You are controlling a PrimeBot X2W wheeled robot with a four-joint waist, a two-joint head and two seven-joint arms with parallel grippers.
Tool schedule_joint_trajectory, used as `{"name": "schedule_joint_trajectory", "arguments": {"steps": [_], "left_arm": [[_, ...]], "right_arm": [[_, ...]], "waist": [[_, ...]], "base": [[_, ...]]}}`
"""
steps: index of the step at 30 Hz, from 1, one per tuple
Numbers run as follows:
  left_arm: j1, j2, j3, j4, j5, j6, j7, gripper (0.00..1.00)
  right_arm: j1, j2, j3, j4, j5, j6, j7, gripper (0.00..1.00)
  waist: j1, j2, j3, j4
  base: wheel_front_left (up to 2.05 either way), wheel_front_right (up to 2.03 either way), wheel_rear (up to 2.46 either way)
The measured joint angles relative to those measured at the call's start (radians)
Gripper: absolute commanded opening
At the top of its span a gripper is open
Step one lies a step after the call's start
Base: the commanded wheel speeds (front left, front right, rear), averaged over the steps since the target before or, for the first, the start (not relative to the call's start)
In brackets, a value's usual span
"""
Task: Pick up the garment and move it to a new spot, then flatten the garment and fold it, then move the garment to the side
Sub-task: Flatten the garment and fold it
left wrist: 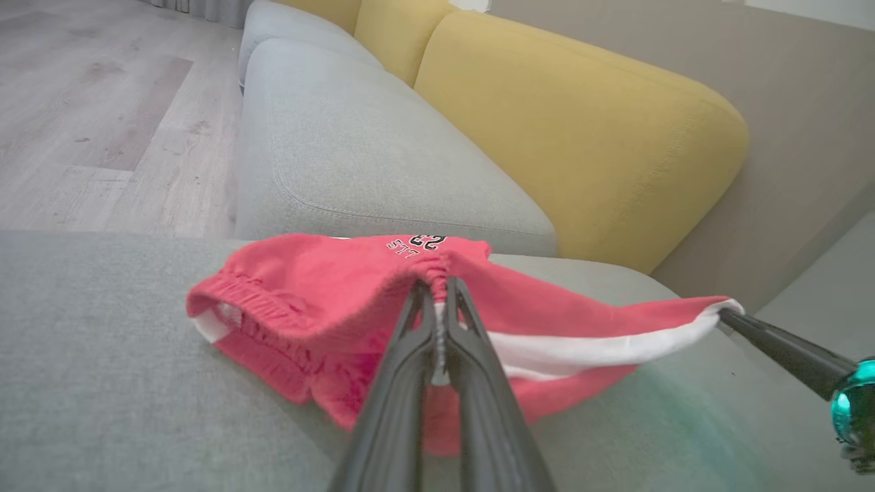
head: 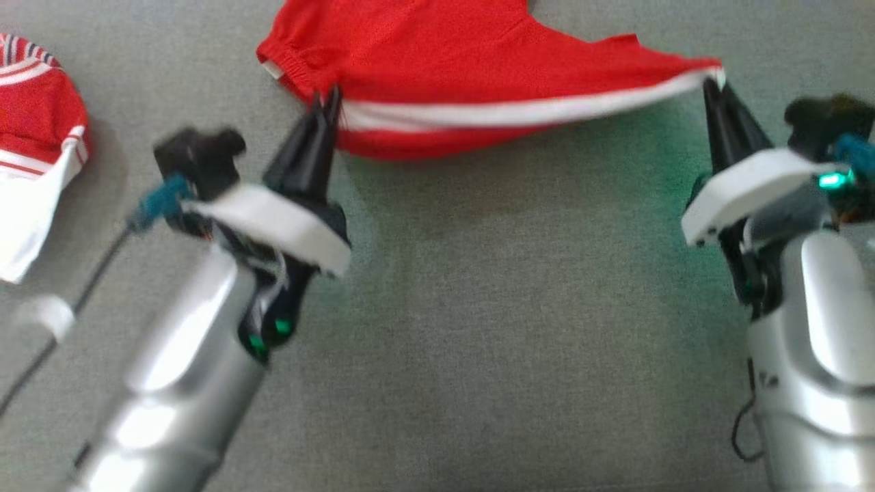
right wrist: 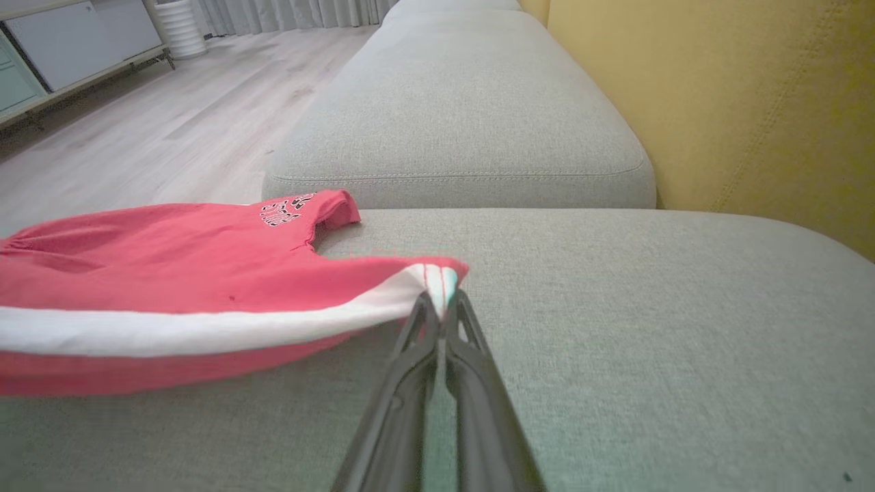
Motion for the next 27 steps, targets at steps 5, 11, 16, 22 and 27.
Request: {"name": "schedule_joint_trajectory", "arguments": {"steps": [5,11,16,22,27], "left_arm": [[0.119,0.0,-0.022,-0.102,0.0,0.022,-0.045,0.0],[0.295,0.003,-0.067,-0.253,0.0,0.07,-0.061,0.0],[0.478,0.022,-0.111,-0.43,-0.009,0.139,-0.045,0.0],[0.623,0.051,-0.142,-0.551,-0.027,0.21,-0.02,0.0],[0.656,0.04,-0.162,-0.542,-0.056,0.22,-0.008,0.0]], "right_arm": [[0.1,0.005,-0.014,-0.052,0.03,0.0,-0.017,0.0],[0.28,0.014,-0.049,-0.199,0.077,0.0,0.007,0.0],[0.539,0.025,-0.088,-0.419,0.103,0.0,0.095,0.0],[0.738,0.029,-0.127,-0.624,0.117,0.0,0.202,0.0],[0.721,0.031,-0.151,-0.654,0.107,0.0,0.272,0.0]], "waist": [[-0.0001,0.0001,-0.04,0.008],[-0.0001,0.0001,-0.128,0.015],[-0.0003,0.0001,-0.236,0.021],[-0.0005,0.0001,-0.289,0.041],[0.0,0.0001,-0.256,0.072]], "base": [[0.0,0.0,0.0],[0.0,0.0,0.0],[0.0,0.0,0.0],[0.0,0.0,0.0],[0.0,0.0,0.0]]}}
